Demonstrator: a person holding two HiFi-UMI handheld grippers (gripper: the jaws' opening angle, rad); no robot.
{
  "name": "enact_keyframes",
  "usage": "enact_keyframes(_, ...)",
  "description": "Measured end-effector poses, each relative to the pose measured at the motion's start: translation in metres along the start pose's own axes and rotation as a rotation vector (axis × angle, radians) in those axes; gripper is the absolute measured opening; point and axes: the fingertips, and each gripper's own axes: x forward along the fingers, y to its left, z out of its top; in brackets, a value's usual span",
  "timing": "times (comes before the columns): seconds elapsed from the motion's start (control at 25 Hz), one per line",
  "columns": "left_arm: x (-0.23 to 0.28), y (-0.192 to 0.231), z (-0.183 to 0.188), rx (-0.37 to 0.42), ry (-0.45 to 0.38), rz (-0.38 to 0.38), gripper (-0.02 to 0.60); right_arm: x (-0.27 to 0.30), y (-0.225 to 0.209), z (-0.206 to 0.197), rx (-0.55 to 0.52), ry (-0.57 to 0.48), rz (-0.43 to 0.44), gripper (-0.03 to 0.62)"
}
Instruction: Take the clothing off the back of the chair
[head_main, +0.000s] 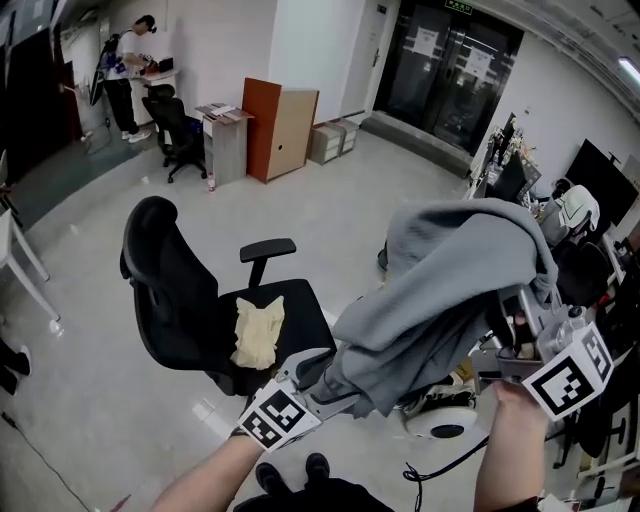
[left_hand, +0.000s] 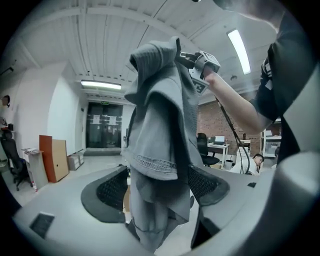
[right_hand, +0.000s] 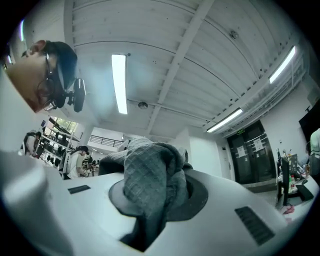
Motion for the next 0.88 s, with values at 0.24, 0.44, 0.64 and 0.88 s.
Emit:
enact_keyframes(0.24, -0.027, 0.022, -0.019, -0.006, 0.04, 0.127, 0.373, 0.006, 0.05, 0.019, 0.036, -0.049, 0.155, 0.067)
enact_keyframes(0.44, -0.015, 0.008, -0.014, -0.08, 0.039, 0.1, 0.37, -0.014, 0.05, 0.055, 0.053, -0.124, 0.248, 0.067)
enact_keyframes(0.64, -0.023, -0.004, 0.011, -0.095, -0.05, 0.245, 0.014, -0.055, 0.003, 0.047, 0.062, -0.123, 0.19, 0.067)
enact_keyframes(0.88, -0.065, -0.015, 0.039, -0.091, -0.121, 0.429, 0.012, -0.092, -0.042, -0.002, 0.103, -0.069, 0.12, 0.067)
